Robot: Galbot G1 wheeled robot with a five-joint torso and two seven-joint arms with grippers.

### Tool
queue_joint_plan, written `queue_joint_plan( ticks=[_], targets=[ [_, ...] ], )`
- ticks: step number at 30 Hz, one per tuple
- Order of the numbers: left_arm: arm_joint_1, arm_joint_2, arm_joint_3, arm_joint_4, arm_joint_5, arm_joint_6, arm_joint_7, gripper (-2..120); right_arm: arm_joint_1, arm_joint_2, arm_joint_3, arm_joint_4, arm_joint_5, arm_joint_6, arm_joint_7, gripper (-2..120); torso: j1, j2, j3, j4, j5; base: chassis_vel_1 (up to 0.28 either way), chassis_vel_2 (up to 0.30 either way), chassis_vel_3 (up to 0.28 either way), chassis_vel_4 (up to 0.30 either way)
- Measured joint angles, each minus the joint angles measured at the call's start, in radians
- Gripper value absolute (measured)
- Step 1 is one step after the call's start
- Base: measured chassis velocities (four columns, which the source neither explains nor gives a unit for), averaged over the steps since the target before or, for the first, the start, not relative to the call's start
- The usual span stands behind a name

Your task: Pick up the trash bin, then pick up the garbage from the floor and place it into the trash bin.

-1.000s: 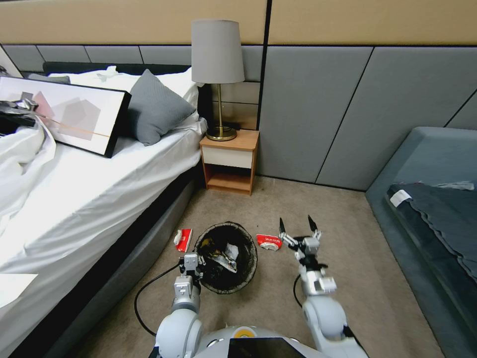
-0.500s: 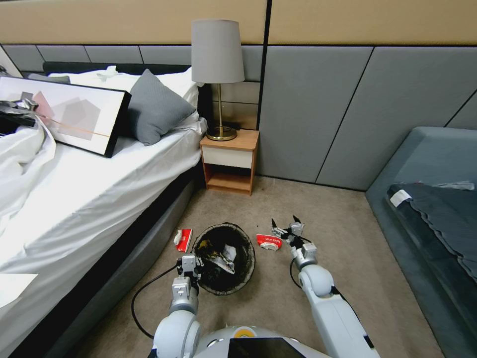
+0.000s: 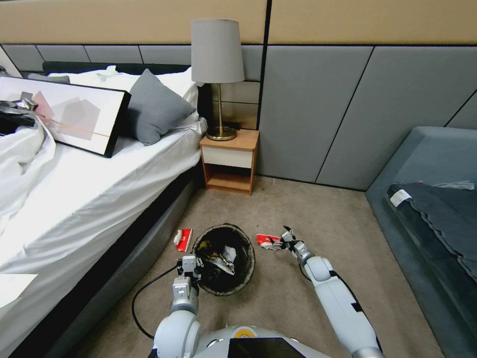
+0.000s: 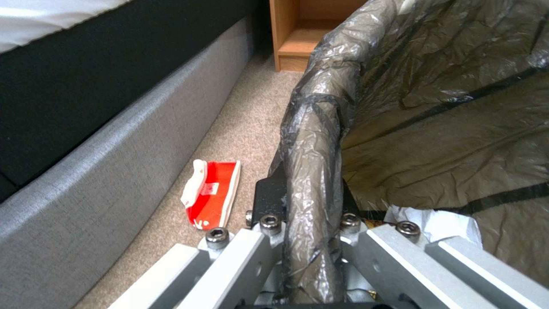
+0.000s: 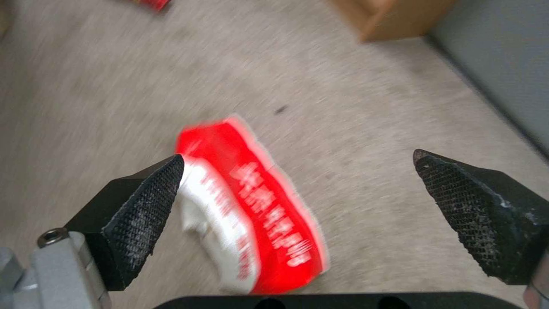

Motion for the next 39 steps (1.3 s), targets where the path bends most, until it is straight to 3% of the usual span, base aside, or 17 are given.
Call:
queue_joint_plan(
  ticks=[11,31,35,39],
  targets=[
    [0.002,-0.003,0.002,-0.001,0.004,-0.001,0.000,1,0.048,0.026,0.011,-0.147,-0.045,0.057,-0.030,100,0.000,0.000,0.000,0.0000,-0.0001,0.000,0.000,0.000,0.000],
    [0.010,-0.007,0.014,0.021,0.014,-0.018,0.001,1,0.195,0.082,-0.002,-0.400,-0.028,0.062,0.095,100,0.000,0.000,0.000,-0.0001,-0.0002,0.000,0.000,0.000,0.000],
    [0.013,-0.008,0.016,0.024,0.017,-0.020,0.001,1,0.218,0.086,-0.003,-0.437,-0.013,0.061,0.101,98,0.000,0.000,0.000,0.0000,-0.0002,0.000,0.000,0.000,0.000],
    [0.016,-0.010,0.017,0.024,0.021,-0.021,0.001,1,0.239,0.092,-0.004,-0.484,0.012,0.060,0.104,81,0.000,0.000,0.000,-0.0001,-0.0001,0.000,0.000,0.000,0.000]
  ],
)
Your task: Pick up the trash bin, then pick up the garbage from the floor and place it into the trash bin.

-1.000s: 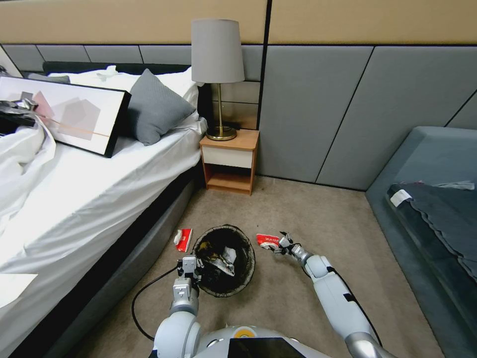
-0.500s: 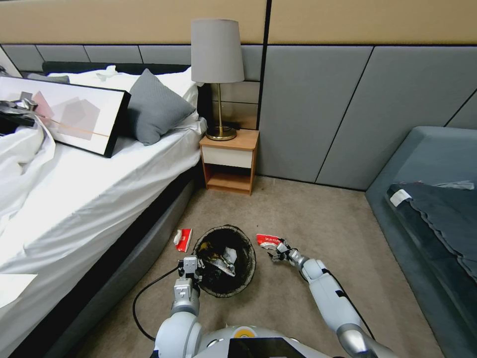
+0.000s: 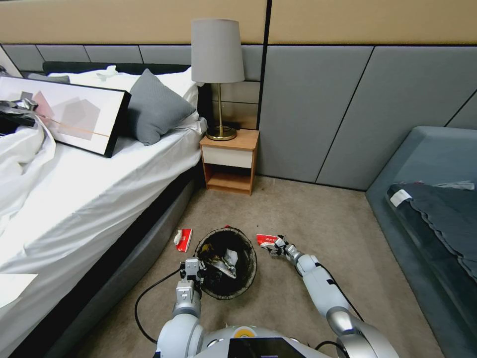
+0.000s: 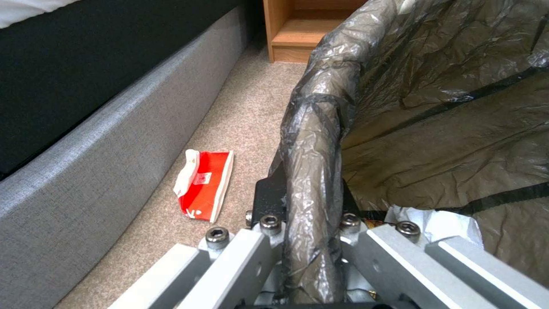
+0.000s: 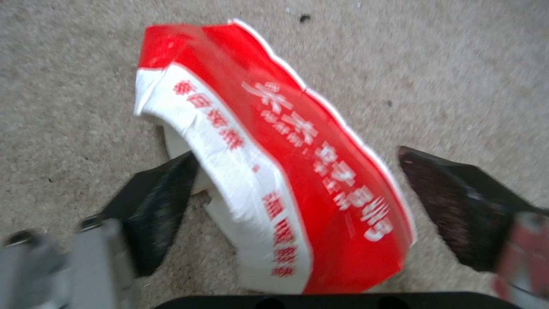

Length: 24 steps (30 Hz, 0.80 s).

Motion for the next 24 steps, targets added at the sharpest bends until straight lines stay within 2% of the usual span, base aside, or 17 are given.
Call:
queue_joint_plan(
  ticks=[2,5,6,11,15,18,19,20,24],
  targets=[
    [0.001,0.000,-0.001,-0.001,0.000,0.000,0.000,1,0.002,0.001,0.000,-0.004,0.002,0.000,0.000,78,0.000,0.000,0.000,0.0000,0.0000,0.000,0.000,0.000,0.000],
    [0.006,-0.001,-0.003,-0.003,0.002,-0.001,0.000,1,0.003,0.005,-0.005,-0.008,0.012,0.000,0.002,64,0.000,0.000,0.000,0.0000,0.0001,0.000,0.000,0.000,0.000],
    [0.006,-0.001,-0.003,-0.003,0.002,-0.001,0.000,1,0.003,0.005,-0.005,-0.008,0.012,0.000,0.002,64,0.000,0.000,0.000,0.0000,0.0001,0.000,0.000,0.000,0.000],
    [0.005,-0.001,-0.003,-0.004,0.002,-0.002,0.000,1,-0.001,0.010,-0.010,-0.001,0.019,0.000,0.009,42,0.000,0.000,0.000,0.0001,0.0000,0.000,0.000,0.000,0.000],
    [0.004,-0.001,-0.003,-0.004,0.002,-0.002,0.000,1,-0.002,0.011,-0.011,0.001,0.021,0.000,0.011,36,0.000,0.000,0.000,0.0001,0.0000,0.000,0.000,0.000,0.000],
    [0.003,-0.001,-0.002,-0.003,0.002,-0.002,0.000,1,-0.006,0.011,-0.013,0.004,0.026,0.000,0.014,15,0.000,0.000,0.000,0.0001,0.0000,0.000,0.000,0.000,0.000],
    [0.003,-0.001,-0.002,-0.003,0.002,-0.002,0.000,1,-0.006,0.011,-0.013,0.004,0.026,0.000,0.014,15,0.000,0.000,0.000,0.0001,0.0000,0.000,0.000,0.000,0.000],
    [0.002,0.000,-0.002,-0.001,0.002,-0.002,0.000,1,-0.008,0.011,-0.013,0.006,0.029,0.000,0.016,7,0.000,0.000,0.000,0.0001,0.0001,0.000,0.000,0.000,0.000],
    [-0.001,0.001,-0.002,0.000,0.001,-0.002,0.000,1,-0.013,0.009,-0.013,0.010,0.034,0.000,0.020,2,0.000,0.000,0.000,0.0002,0.0001,0.000,0.000,0.000,0.000]
  ],
)
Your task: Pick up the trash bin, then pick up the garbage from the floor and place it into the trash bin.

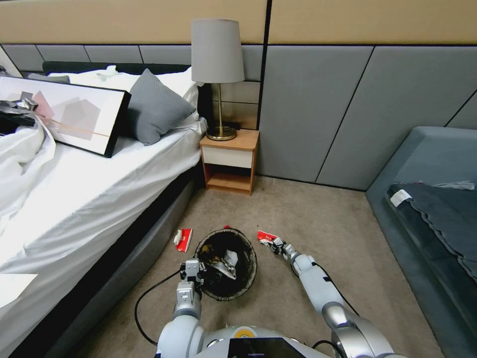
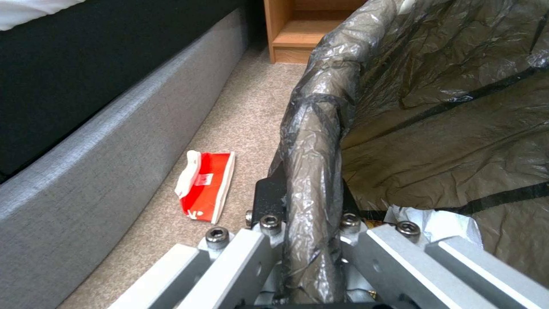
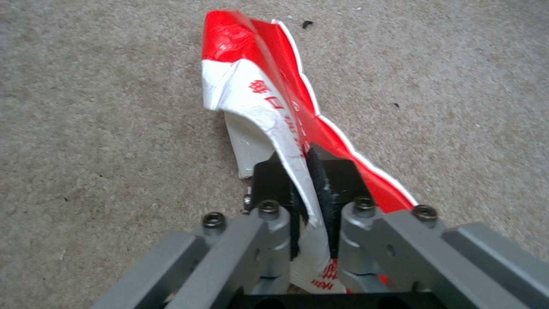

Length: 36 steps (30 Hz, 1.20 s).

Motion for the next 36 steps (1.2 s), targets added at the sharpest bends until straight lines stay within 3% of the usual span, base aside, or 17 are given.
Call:
queue_joint_plan(
  ticks=[11,15,16,18,20,21,24,26,28,29,33,36],
  targets=[
    [-0.011,0.004,0.002,0.003,-0.005,0.003,0.000,1,-0.069,0.006,-0.011,0.108,0.047,-0.040,0.111,0,0.000,0.000,0.000,-0.0001,0.0001,0.000,0.000,0.000,0.000],
    [-0.014,0.006,-0.002,-0.001,-0.008,0.006,0.001,1,-0.126,0.006,-0.013,0.217,0.168,-0.054,0.155,0,0.000,0.000,0.000,-0.0002,0.0000,0.000,0.000,0.000,0.000],
    [-0.016,0.006,-0.001,-0.001,-0.009,0.006,0.001,1,-0.160,0.004,-0.012,0.292,0.239,-0.052,0.165,0,0.000,0.000,0.000,-0.0001,0.0001,0.000,0.000,0.000,0.000],
    [-0.016,0.006,-0.001,-0.001,-0.009,0.006,0.001,1,-0.160,0.004,-0.012,0.292,0.239,-0.052,0.165,0,0.000,0.000,0.000,-0.0001,0.0001,0.000,0.000,0.000,0.000],
    [-0.019,0.005,0.000,0.001,-0.010,0.007,0.001,1,-0.221,0.003,0.000,0.427,0.312,-0.017,0.182,0,0.000,0.000,0.000,0.0004,-0.0001,0.000,0.000,0.000,0.000],
    [-0.019,0.005,0.000,0.001,-0.010,0.007,0.001,1,-0.221,0.003,0.000,0.427,0.312,-0.017,0.182,0,0.000,0.000,0.000,0.0004,-0.0001,0.000,0.000,0.000,0.000],
    [-0.021,0.006,-0.001,0.002,-0.012,0.007,0.001,1,-0.299,0.003,0.015,0.650,0.391,0.028,0.188,0,0.000,0.000,0.000,0.0001,-0.0005,0.000,0.000,0.000,0.000],
    [-0.021,0.006,-0.001,0.002,-0.012,0.007,0.001,1,-0.309,0.003,0.016,0.678,0.402,0.032,0.188,0,0.000,0.000,0.000,0.0002,-0.0004,0.000,0.000,0.000,0.000],
    [-0.022,0.005,-0.001,0.002,-0.013,0.007,0.002,1,-0.363,-0.001,0.020,0.822,0.448,0.046,0.181,0,0.000,0.000,0.000,0.0001,0.0001,0.000,0.000,0.000,0.000],
    [-0.022,0.005,-0.001,0.002,-0.013,0.007,0.002,1,-0.363,-0.001,0.020,0.822,0.448,0.046,0.181,0,0.000,0.000,0.000,0.0001,0.0001,0.000,0.000,0.000,0.000],
    [-0.027,0.006,0.001,0.005,-0.015,0.007,0.003,1,-0.496,-0.019,0.025,1.177,0.534,0.048,0.137,0,0.000,0.000,0.000,-0.0002,-0.0002,0.000,0.000,0.000,0.000],
    [-0.029,0.007,0.001,0.006,-0.015,0.007,0.004,1,-0.529,-0.026,0.018,1.243,0.577,0.051,0.110,0,0.000,0.000,0.000,-0.0002,0.0001,0.000,0.000,0.000,0.000]
  ],
)
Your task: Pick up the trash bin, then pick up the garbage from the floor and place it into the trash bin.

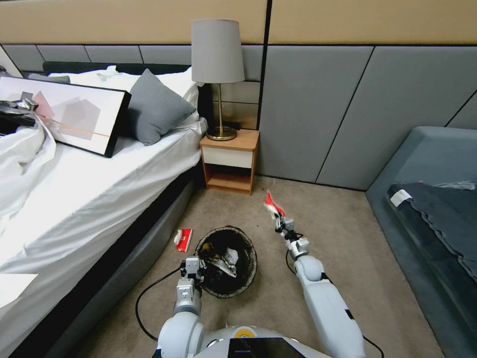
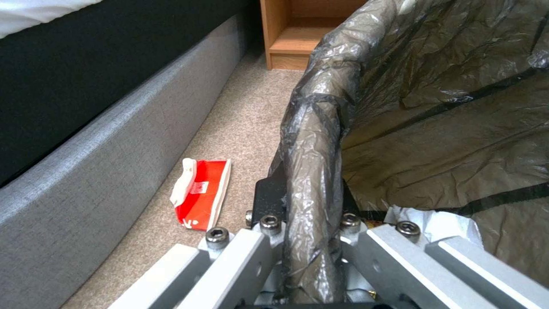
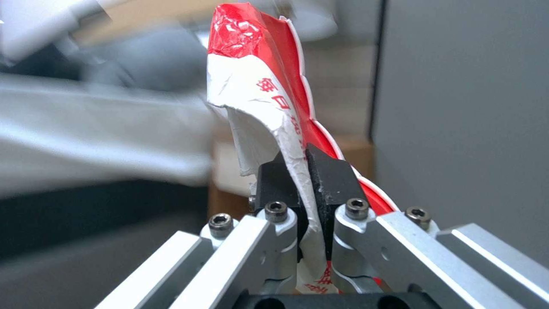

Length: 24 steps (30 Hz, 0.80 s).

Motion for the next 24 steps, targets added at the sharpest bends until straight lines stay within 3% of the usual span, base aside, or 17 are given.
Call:
queue_joint_plan(
  ticks=[3,5,7,12,24],
  targets=[
    [-0.003,0.001,0.000,0.002,0.000,0.000,0.000,1,-0.041,-0.014,-0.023,0.072,0.098,0.005,-0.051,0,0.000,0.000,0.000,0.0000,-0.0001,0.000,0.000,0.000,0.000],
    [-0.004,0.001,0.002,0.002,-0.001,0.001,0.000,1,-0.118,-0.044,-0.078,0.191,0.229,-0.004,-0.140,0,0.000,0.000,0.000,0.0002,-0.0003,0.000,0.000,0.000,0.000],
    [-0.005,0.001,0.002,0.002,-0.001,0.002,0.000,1,-0.130,-0.050,-0.086,0.207,0.233,-0.008,-0.146,0,0.000,0.000,0.000,0.0001,-0.0003,0.000,0.000,0.000,0.000],
    [-0.007,0.002,0.004,0.003,-0.001,0.002,0.000,1,-0.200,-0.083,-0.167,0.245,0.204,-0.012,-0.160,0,0.000,0.000,0.000,0.0002,-0.0002,0.000,0.000,0.000,0.000],
    [-0.014,0.003,0.009,-0.001,-0.005,0.003,0.000,1,-0.288,-0.062,-0.271,0.137,0.019,0.047,-0.179,0,0.000,0.000,0.000,0.0001,-0.0002,0.000,0.000,0.000,0.000]
  ],
)
